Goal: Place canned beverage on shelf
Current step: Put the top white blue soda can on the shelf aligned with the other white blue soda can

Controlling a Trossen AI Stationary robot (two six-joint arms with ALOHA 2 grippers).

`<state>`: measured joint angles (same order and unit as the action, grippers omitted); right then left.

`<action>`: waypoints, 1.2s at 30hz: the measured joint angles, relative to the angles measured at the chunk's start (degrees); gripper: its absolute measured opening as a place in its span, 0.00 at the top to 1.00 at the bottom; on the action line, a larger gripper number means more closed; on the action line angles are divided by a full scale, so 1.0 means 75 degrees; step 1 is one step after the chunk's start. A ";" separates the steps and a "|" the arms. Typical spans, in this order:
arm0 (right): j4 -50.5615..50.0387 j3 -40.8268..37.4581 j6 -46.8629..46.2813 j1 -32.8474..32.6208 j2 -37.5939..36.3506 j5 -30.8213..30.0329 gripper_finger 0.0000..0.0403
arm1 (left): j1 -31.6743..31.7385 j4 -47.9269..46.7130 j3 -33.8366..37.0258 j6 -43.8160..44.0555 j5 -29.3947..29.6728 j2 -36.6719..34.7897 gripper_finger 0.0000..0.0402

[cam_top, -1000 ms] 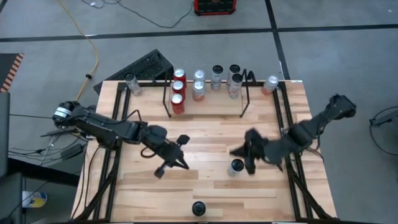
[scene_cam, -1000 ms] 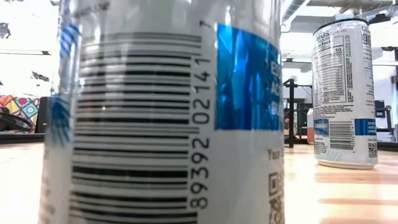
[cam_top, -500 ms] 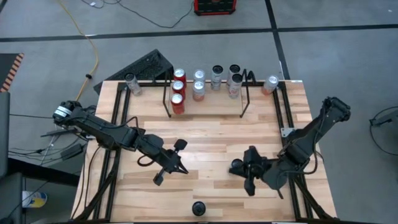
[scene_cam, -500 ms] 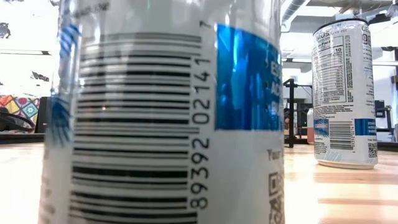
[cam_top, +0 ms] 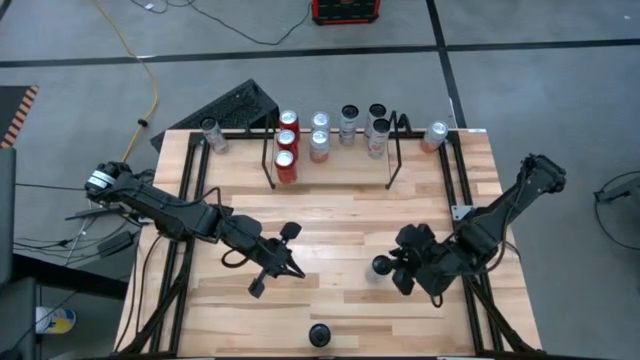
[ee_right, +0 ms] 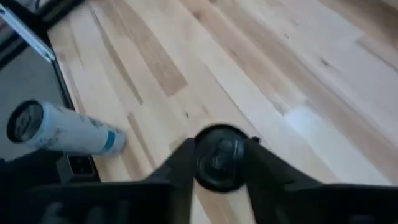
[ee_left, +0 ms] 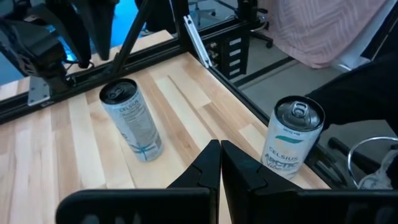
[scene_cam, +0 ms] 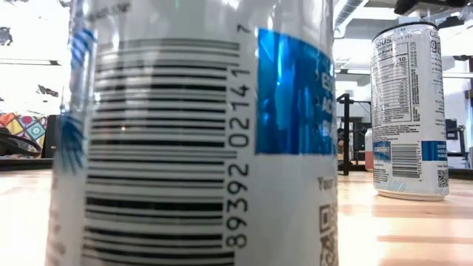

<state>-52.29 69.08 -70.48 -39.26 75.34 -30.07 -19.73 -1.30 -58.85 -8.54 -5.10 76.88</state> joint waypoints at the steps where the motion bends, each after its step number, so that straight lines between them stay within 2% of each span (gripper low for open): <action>1: 0.0021 0.0000 0.0048 0.0050 0.0020 0.0075 0.66 | 0.0000 -0.0001 0.0000 0.0000 0.0000 -0.0001 1.00; 5: 0.0397 0.0000 0.0862 0.0169 0.0060 0.0450 0.42 | 0.0000 -0.0001 0.0000 0.0000 0.0124 0.0000 1.00; 9: 0.0529 0.0003 0.1592 0.0263 0.0222 0.0448 0.22 | 0.0000 -0.0003 0.0000 0.0000 0.0201 0.0000 1.00; 15: 0.0483 0.0003 0.2390 0.0320 0.0710 0.0468 0.03 | 0.0003 -0.0009 0.0000 0.0006 0.0201 0.0000 1.00; 20: 0.0463 0.0003 0.2740 0.0357 0.1201 0.0808 0.03 | 0.0003 -0.0012 0.0000 -0.0079 0.0201 0.0000 1.00; 31: 0.0411 0.0003 0.2710 0.0629 0.2089 0.0874 0.06 | 0.0006 -0.0017 0.0000 -0.0233 0.0373 0.0000 1.00; 34: 0.0399 0.0000 0.2423 0.0835 0.2129 0.1151 0.11 | 0.0006 -0.0067 0.0000 -0.0236 0.0373 0.0000 1.00; 36: 0.0414 0.0003 0.2223 0.0994 0.2109 0.1420 0.18 | 0.0006 -0.0158 0.0000 -0.0236 0.0373 0.0000 1.00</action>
<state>-49.18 69.10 -53.81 -31.81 91.15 -19.43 -19.68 -2.49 -58.85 -10.31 -2.31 76.88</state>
